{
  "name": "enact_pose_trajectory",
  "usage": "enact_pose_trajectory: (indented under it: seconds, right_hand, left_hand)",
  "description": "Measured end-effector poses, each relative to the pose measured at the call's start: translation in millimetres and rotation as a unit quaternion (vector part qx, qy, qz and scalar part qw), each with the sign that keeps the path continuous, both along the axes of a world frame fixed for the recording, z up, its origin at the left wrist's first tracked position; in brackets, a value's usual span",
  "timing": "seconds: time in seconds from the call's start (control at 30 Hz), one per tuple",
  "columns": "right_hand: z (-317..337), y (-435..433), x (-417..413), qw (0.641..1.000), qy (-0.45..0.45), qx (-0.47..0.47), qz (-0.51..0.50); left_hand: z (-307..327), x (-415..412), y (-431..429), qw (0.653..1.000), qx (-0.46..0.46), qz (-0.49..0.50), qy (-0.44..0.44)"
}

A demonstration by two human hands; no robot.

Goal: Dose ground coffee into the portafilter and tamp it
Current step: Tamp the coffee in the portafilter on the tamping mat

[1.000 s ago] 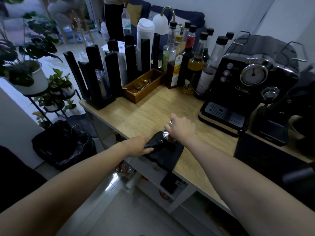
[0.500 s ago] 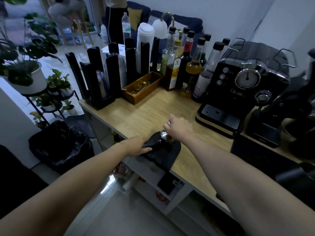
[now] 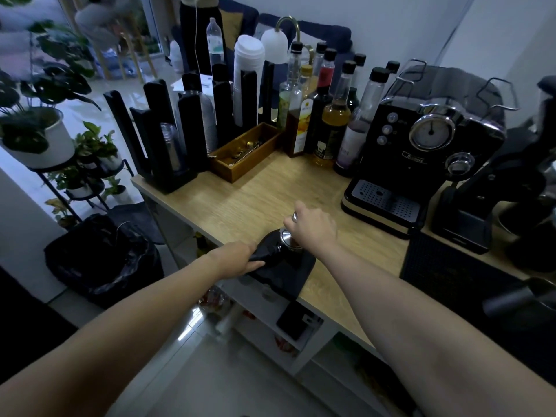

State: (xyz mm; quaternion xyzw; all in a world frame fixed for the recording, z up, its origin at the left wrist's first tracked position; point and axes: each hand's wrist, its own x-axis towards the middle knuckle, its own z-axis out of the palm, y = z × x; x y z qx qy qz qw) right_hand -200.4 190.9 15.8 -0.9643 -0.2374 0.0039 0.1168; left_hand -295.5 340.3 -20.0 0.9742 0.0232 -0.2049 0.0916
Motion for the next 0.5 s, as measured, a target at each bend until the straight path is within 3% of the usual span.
enact_pose_trajectory:
  seconds: [0.2,0.5]
  right_hand:
    - [-3,5,-6,0.998,-0.008,0.033,-0.052]
    - [9,-4,9,0.996,0.058,-0.024,0.067]
  left_hand:
    - [0,-1,-3,0.999,0.037,-0.013,-0.001]
    - [6,0,-5,1.0,0.009,-0.003,0.009]
